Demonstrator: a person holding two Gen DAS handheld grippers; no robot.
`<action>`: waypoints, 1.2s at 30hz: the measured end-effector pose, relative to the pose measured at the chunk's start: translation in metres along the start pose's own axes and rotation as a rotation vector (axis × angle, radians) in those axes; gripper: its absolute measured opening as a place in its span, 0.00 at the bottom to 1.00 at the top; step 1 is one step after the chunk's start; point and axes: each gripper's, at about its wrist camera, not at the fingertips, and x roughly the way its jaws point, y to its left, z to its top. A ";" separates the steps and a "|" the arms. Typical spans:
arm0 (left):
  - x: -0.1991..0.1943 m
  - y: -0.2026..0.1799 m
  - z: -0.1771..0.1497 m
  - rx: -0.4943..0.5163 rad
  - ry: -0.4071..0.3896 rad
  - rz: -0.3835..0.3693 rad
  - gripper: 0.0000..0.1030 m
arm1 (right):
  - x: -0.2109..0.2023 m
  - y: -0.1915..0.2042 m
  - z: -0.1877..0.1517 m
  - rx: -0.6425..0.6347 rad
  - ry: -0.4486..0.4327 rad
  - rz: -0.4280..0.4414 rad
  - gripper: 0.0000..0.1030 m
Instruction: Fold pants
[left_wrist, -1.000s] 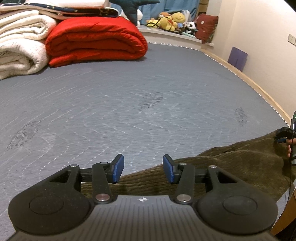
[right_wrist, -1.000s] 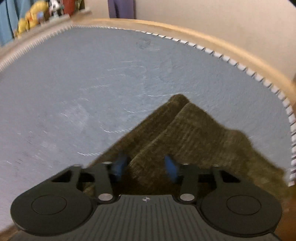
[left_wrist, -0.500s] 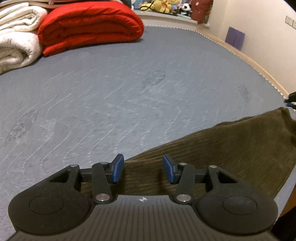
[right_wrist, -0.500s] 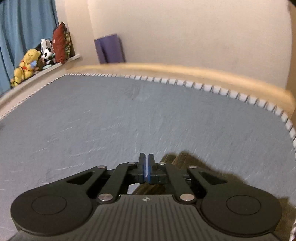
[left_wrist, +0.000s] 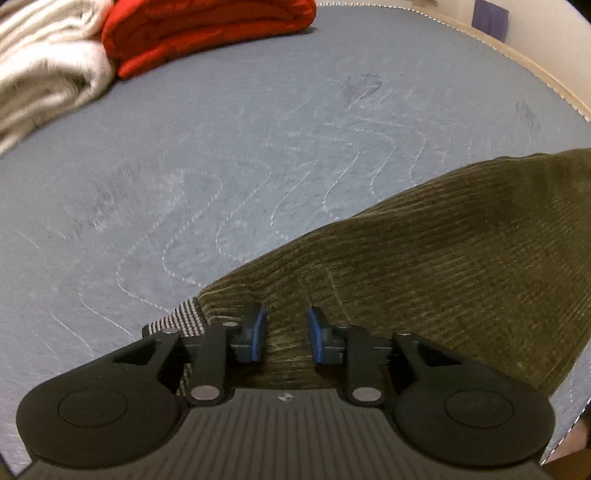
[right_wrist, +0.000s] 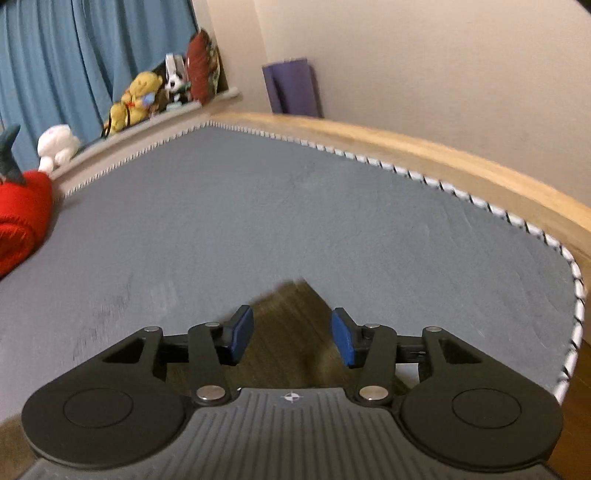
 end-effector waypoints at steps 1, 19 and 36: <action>-0.004 -0.006 0.002 0.009 -0.009 -0.009 0.31 | -0.004 -0.004 -0.003 -0.002 0.013 0.010 0.48; -0.024 0.006 -0.061 0.112 0.102 -0.283 0.40 | -0.035 -0.070 -0.030 0.213 0.143 -0.256 0.56; -0.064 0.006 -0.037 0.079 -0.071 -0.063 0.35 | -0.025 -0.063 -0.049 0.189 0.215 -0.195 0.74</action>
